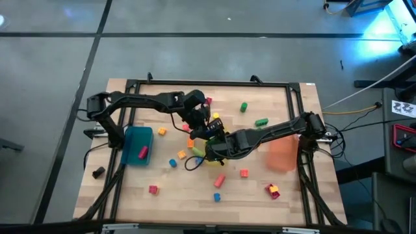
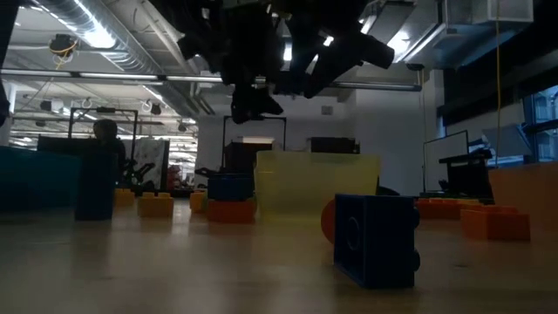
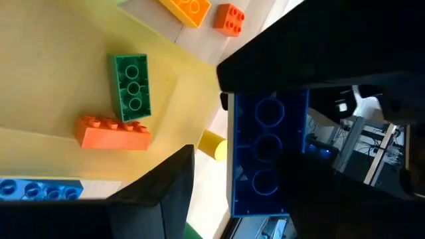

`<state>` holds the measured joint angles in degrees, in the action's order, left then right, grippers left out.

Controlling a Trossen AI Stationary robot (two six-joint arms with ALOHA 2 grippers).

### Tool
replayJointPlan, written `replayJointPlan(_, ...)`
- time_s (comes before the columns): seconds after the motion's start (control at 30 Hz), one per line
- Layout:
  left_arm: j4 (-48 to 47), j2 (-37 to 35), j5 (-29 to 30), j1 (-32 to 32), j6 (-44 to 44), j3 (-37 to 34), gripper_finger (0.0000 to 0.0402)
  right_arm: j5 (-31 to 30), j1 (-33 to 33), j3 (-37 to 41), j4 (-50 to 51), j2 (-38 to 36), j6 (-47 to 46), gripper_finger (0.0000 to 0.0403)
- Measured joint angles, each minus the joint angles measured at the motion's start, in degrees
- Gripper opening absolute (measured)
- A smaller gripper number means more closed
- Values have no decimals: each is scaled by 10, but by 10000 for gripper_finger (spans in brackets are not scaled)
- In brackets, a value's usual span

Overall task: Sort blocks by size
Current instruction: Put the blue 8 stud game piece into the yellow bin, then put the green cylindrical block into the blue bin

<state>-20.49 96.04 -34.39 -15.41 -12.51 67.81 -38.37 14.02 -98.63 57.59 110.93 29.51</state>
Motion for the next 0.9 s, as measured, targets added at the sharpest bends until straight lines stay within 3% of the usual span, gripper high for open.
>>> replayJointPlan(0.47, 2, 0, 12, -11, -21, -1, 232, 25, 5, 0, 30, 0, -46, 204)
replayJointPlan(0.9, -21, 0, 107, -13, -30, -1, 232, 76, 7, 0, 50, 0, -87, 204)
